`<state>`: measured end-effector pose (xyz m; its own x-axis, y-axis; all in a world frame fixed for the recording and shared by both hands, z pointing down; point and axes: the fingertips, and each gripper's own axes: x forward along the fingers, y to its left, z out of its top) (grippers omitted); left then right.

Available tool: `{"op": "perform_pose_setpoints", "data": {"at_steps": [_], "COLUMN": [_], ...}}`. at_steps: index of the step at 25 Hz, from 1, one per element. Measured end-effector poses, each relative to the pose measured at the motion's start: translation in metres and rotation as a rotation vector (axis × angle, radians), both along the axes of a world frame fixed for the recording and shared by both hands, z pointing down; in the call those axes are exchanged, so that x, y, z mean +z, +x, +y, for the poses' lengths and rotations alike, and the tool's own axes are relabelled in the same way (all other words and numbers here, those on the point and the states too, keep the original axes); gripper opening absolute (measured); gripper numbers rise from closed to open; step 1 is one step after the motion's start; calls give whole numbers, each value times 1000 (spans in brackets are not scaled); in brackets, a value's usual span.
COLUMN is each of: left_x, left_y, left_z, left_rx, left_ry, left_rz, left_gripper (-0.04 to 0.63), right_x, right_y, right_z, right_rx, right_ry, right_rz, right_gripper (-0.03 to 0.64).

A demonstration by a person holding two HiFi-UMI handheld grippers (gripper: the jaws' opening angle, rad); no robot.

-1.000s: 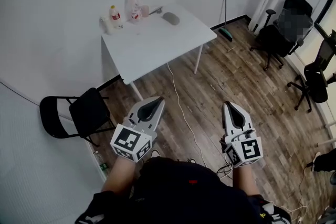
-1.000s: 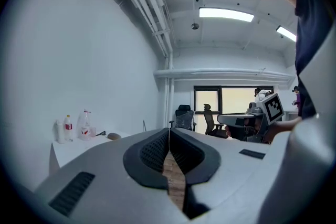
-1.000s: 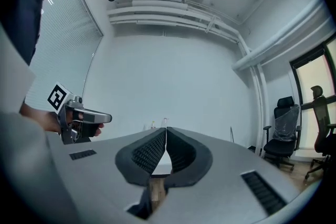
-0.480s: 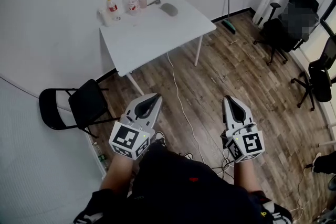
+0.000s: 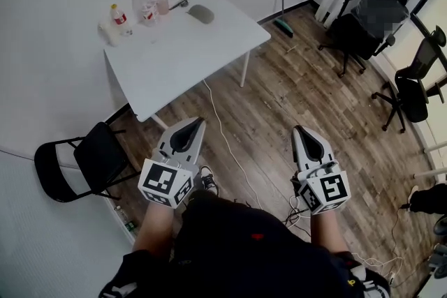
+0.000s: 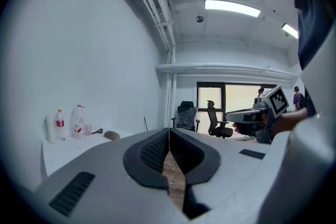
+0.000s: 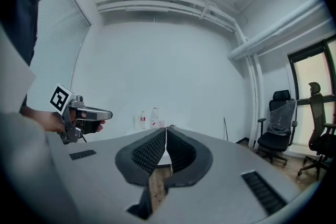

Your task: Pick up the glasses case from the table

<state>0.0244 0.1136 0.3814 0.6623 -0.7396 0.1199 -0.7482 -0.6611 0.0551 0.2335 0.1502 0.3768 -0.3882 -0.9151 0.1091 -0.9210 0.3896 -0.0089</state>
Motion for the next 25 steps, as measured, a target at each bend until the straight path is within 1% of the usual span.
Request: {"op": "perform_pose_setpoints", "data": {"at_steps": [3, 8, 10, 12, 13, 19, 22, 25], "left_x": [1, -3, -6, -10, -11, -1, 4, 8], "left_y": [-10, -40, -55, -74, -84, -138, -154, -162], "left_z": [-36, -88, -104, -117, -123, -149, -157, -165], "left_rx": [13, 23, 22, 14, 4, -48, -63, -71], "left_ry": [-2, 3, 0, -7, -5, -4, -13, -24], "left_rz": [6, 11, 36, 75, 83, 46, 49, 52], "left_gripper": [23, 23, 23, 23, 23, 23, 23, 23], "right_x": [-3, -16, -18, -16, -14, -14, -7, -2], "right_y": [-13, -50, -67, -83, -91, -149, -169, -179], "right_z": [-33, -85, -104, -122, -131, -177, -189, -200], "right_rx": [10, -7, -24, -33, -38, -93, -121, -136], "right_ry": [3, 31, 35, 25, 22, 34, 12, -4], "right_rz": [11, 7, -14, -3, 7, 32, 29, 28], "right_gripper": [23, 23, 23, 23, 23, 23, 23, 23]}}
